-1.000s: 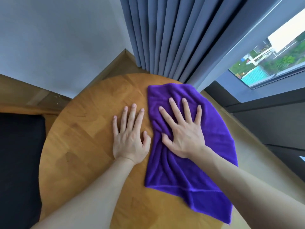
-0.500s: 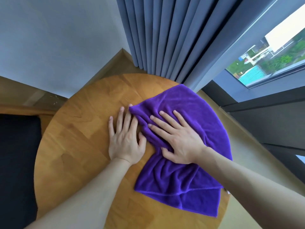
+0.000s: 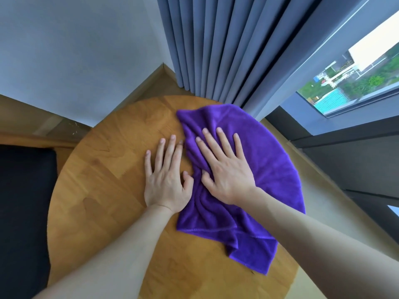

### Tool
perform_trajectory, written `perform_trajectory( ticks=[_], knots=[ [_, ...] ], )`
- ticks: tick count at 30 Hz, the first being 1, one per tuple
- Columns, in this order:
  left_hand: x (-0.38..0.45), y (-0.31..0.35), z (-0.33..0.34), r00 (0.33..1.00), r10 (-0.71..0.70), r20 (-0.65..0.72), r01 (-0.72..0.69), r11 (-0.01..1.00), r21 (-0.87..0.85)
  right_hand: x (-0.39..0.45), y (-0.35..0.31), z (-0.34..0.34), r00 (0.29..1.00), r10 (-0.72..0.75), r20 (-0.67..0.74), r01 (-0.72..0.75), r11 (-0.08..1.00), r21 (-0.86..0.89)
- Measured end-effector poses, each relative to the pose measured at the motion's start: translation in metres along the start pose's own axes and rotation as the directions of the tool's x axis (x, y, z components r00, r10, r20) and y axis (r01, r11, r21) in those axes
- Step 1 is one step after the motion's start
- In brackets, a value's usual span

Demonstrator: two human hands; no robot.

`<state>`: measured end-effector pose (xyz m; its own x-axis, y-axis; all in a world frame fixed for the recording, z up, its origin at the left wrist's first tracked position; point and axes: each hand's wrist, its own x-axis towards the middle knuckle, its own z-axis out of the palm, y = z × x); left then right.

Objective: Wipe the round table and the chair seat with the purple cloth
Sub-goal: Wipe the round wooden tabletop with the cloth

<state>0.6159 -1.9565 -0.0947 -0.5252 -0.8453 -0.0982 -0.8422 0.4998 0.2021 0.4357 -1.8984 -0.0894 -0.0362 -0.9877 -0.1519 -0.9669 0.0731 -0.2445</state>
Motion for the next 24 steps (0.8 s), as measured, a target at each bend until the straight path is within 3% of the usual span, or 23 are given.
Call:
perform_trajectory(
  ticks=[2,4,8,11,13,16,20,22,24],
  knots=[
    [0.0,0.001,0.0,1.0,-0.02,-0.003,0.02,1.0,-0.013,-0.011,0.016,-0.002,0.993,-0.119,0.022,0.12,0.992,-0.026],
    [0.0,0.001,0.001,0.999,-0.053,-0.004,0.052,0.998,-0.033,-0.01,0.03,-0.005,0.993,-0.116,0.015,0.116,0.992,-0.049],
    [0.0,0.0,0.001,0.998,-0.063,-0.01,0.062,0.997,-0.045,0.023,0.022,-0.009,0.975,0.207,-0.079,-0.208,0.978,-0.005],
    [0.0,-0.001,0.001,0.998,-0.061,-0.013,0.061,0.997,-0.038,0.041,0.004,-0.005,0.944,0.322,-0.071,-0.32,0.947,0.04],
    [0.0,-0.001,0.001,0.998,-0.062,-0.012,0.061,0.997,-0.037,0.041,0.002,-0.005,0.958,0.281,-0.052,-0.28,0.96,0.029],
    [0.0,0.0,0.0,0.998,-0.062,-0.004,0.062,0.997,-0.038,0.027,0.013,-0.009,0.999,0.039,-0.005,-0.039,0.999,-0.007],
    [0.0,0.0,0.0,0.998,-0.065,-0.013,0.064,0.997,-0.049,0.015,0.048,-0.014,0.974,-0.223,0.05,0.224,0.975,-0.015],
    [0.0,0.0,0.001,0.998,-0.066,-0.016,0.065,0.996,-0.053,0.014,0.063,-0.017,0.968,-0.248,0.038,0.248,0.969,0.002],
    [0.001,0.0,0.001,0.998,-0.065,-0.016,0.064,0.997,-0.052,0.02,0.066,-0.019,0.99,-0.143,-0.01,0.143,0.989,0.026]
  ],
)
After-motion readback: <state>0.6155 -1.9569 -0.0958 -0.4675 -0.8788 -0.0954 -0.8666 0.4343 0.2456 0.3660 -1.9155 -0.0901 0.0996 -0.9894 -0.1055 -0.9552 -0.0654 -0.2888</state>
